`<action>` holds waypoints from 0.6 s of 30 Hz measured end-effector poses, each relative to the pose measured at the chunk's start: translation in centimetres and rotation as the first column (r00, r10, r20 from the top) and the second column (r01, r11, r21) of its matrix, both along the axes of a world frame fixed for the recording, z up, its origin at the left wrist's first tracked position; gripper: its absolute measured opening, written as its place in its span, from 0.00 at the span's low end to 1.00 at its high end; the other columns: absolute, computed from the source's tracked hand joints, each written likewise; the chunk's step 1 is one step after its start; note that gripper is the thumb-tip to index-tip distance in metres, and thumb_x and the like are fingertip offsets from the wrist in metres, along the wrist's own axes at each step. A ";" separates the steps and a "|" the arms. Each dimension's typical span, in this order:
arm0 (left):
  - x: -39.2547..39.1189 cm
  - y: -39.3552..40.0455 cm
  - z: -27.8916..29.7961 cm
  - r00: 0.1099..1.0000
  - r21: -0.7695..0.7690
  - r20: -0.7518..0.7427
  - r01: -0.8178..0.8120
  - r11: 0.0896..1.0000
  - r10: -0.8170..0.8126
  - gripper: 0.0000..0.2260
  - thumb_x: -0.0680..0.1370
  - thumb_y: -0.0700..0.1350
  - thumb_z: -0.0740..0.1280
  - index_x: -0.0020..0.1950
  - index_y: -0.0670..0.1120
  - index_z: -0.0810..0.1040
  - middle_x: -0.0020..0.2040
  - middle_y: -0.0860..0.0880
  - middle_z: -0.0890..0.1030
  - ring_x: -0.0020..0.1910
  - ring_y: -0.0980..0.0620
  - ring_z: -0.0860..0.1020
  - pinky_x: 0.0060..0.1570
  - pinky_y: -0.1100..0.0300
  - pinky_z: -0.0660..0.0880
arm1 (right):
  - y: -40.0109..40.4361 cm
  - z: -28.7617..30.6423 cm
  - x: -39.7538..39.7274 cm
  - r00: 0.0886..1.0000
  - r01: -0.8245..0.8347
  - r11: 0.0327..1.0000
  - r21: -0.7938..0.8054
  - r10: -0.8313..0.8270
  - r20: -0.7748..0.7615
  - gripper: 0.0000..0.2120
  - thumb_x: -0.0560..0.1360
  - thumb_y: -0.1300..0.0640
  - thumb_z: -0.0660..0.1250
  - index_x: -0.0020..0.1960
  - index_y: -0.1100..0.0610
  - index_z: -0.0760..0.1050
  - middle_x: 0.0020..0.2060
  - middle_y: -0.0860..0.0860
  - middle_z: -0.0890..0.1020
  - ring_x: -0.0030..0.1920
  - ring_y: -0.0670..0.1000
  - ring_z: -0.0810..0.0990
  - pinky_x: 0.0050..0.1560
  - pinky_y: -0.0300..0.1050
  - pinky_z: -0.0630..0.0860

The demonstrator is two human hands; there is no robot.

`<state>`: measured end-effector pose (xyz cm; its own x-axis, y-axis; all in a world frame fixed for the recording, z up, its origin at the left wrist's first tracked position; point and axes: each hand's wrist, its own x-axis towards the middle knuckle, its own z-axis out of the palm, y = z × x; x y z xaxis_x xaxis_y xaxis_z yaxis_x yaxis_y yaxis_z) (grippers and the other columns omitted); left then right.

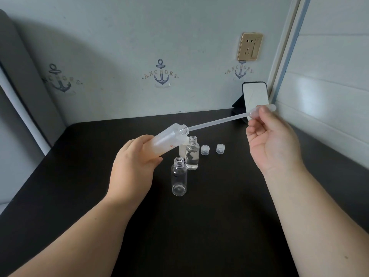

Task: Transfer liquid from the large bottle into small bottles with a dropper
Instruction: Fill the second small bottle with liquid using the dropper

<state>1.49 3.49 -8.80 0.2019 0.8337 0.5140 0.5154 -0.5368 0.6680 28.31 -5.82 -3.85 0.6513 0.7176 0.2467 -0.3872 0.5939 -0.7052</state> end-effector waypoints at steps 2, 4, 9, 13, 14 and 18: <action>0.1 0.0 0.0 1.000 0.024 -0.012 -0.006 1.000 0.006 0.21 0.73 0.41 0.76 0.63 0.54 0.78 0.52 0.61 0.76 0.51 0.63 0.70 0.49 0.71 0.64 | 0.0 -0.1 -0.3 0.999 -0.017 1.000 -0.020 0.018 0.039 0.10 0.78 0.63 0.69 0.40 0.56 0.85 0.38 0.52 0.85 0.34 0.47 0.81 0.36 0.37 0.76; 0.2 0.0 -0.1 1.000 0.032 -0.023 -0.003 0.999 0.003 0.22 0.72 0.42 0.77 0.64 0.54 0.79 0.55 0.59 0.78 0.54 0.58 0.72 0.52 0.68 0.66 | 0.0 -0.1 -0.7 0.994 -0.041 0.999 -0.032 0.044 0.102 0.09 0.78 0.63 0.69 0.41 0.56 0.86 0.39 0.53 0.85 0.35 0.47 0.81 0.37 0.37 0.76; 0.3 0.0 -0.3 0.999 0.054 -0.054 -0.003 0.999 0.006 0.23 0.72 0.42 0.77 0.66 0.54 0.79 0.58 0.57 0.79 0.59 0.53 0.75 0.59 0.58 0.70 | 0.0 -0.2 -2.2 0.955 -0.112 0.992 -0.051 0.121 0.271 0.09 0.77 0.63 0.69 0.42 0.55 0.86 0.40 0.53 0.86 0.37 0.48 0.83 0.39 0.37 0.77; 0.3 0.0 -0.3 0.998 0.080 -0.060 0.001 0.997 0.003 0.24 0.72 0.41 0.78 0.66 0.53 0.79 0.59 0.57 0.79 0.60 0.52 0.75 0.59 0.58 0.70 | 0.1 -0.3 -3.3 0.923 -0.138 0.987 -0.088 0.160 0.351 0.08 0.75 0.62 0.70 0.42 0.54 0.86 0.40 0.54 0.87 0.37 0.49 0.84 0.40 0.38 0.78; 0.3 0.0 -0.3 0.998 0.085 -0.061 0.002 0.996 0.003 0.24 0.71 0.41 0.78 0.66 0.53 0.79 0.59 0.57 0.79 0.60 0.52 0.75 0.59 0.58 0.69 | 0.2 -0.3 -3.4 0.917 -0.139 0.985 -0.100 0.166 0.363 0.08 0.75 0.63 0.70 0.43 0.54 0.86 0.41 0.54 0.87 0.38 0.50 0.84 0.40 0.38 0.78; 0.3 -0.1 -0.3 0.998 0.079 -0.058 0.012 0.997 -0.007 0.23 0.72 0.41 0.78 0.66 0.53 0.80 0.59 0.57 0.79 0.60 0.53 0.75 0.60 0.58 0.70 | 0.3 -0.6 -3.9 0.899 -0.139 0.980 -0.140 0.184 0.398 0.06 0.73 0.61 0.72 0.44 0.53 0.87 0.41 0.54 0.87 0.39 0.51 0.85 0.40 0.38 0.79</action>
<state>1.84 3.43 -9.12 0.2411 0.7884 0.5660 0.5465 -0.5922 0.5921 24.44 -5.56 -4.47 0.3835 0.8407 0.3823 -0.1372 0.4612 -0.8766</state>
